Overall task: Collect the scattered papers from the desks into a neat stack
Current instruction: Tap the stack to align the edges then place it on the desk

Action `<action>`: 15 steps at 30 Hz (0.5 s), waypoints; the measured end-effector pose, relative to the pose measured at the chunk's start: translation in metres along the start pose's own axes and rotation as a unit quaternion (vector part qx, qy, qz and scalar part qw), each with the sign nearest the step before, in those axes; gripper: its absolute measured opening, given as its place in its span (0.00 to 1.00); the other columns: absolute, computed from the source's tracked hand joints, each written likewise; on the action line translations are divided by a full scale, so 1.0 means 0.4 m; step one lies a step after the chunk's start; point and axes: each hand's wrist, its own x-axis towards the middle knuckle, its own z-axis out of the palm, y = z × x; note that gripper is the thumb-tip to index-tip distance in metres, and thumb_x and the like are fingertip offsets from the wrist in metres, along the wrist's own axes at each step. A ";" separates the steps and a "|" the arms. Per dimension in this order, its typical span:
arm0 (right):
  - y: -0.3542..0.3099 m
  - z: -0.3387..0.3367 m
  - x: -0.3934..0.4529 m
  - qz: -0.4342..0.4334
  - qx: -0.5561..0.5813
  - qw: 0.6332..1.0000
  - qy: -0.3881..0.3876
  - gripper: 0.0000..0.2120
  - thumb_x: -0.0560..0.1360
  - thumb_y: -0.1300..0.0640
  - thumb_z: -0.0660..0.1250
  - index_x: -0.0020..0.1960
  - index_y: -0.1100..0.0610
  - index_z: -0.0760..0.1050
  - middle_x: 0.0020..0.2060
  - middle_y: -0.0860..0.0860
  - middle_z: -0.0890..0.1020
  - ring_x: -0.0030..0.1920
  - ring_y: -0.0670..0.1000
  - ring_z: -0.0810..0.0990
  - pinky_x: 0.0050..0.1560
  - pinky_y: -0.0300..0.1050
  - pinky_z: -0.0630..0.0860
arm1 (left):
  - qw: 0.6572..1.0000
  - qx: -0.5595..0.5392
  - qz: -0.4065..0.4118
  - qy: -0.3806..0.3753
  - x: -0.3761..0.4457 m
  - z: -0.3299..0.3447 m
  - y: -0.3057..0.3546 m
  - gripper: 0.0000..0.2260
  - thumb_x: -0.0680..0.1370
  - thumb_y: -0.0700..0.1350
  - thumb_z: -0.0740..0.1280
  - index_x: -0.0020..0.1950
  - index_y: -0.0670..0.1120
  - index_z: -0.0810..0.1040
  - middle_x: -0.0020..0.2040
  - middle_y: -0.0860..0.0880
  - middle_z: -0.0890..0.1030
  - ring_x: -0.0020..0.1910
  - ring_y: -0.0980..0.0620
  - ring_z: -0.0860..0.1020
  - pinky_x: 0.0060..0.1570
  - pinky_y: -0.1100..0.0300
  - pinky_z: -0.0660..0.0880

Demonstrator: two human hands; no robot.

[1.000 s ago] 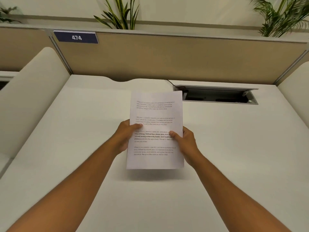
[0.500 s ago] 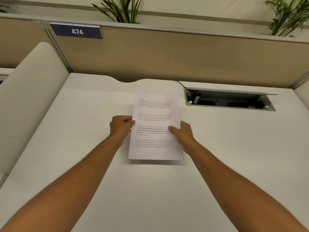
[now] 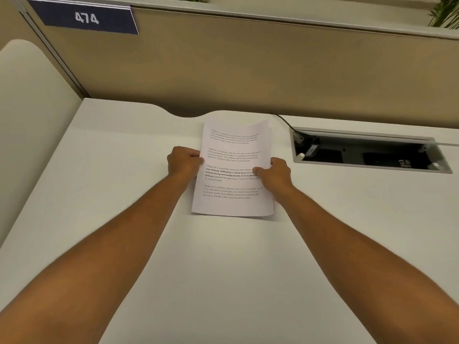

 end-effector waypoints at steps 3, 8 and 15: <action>0.005 -0.002 0.009 -0.002 -0.020 1.000 -0.004 0.19 0.77 0.55 0.75 0.64 0.62 0.79 0.62 0.57 0.84 0.60 0.60 0.84 0.61 0.56 0.83 | 1.000 0.015 0.000 0.005 0.019 0.003 -0.009 0.09 0.80 0.35 0.75 0.59 0.39 0.90 0.59 0.39 0.91 0.55 0.37 0.89 0.61 0.42 0.87; 0.013 -0.021 0.004 -0.023 -0.070 0.996 0.057 0.21 0.78 0.51 0.73 0.65 0.62 0.76 0.62 0.56 0.82 0.64 0.59 0.81 0.59 0.49 0.78 | 0.999 0.028 -0.013 0.027 0.016 -0.006 0.000 0.05 0.78 0.39 0.80 0.43 0.42 0.87 0.50 0.41 0.90 0.50 0.37 0.90 0.59 0.43 0.87; 0.037 -0.024 0.000 0.002 -0.088 0.993 0.074 0.01 0.77 0.66 0.69 0.46 0.64 0.78 0.46 0.57 0.80 0.47 0.57 0.79 0.47 0.45 0.75 | 0.998 0.037 -0.025 0.036 0.010 -0.006 -0.023 0.08 0.77 0.33 0.80 0.55 0.36 0.90 0.56 0.36 0.90 0.51 0.34 0.90 0.59 0.42 0.87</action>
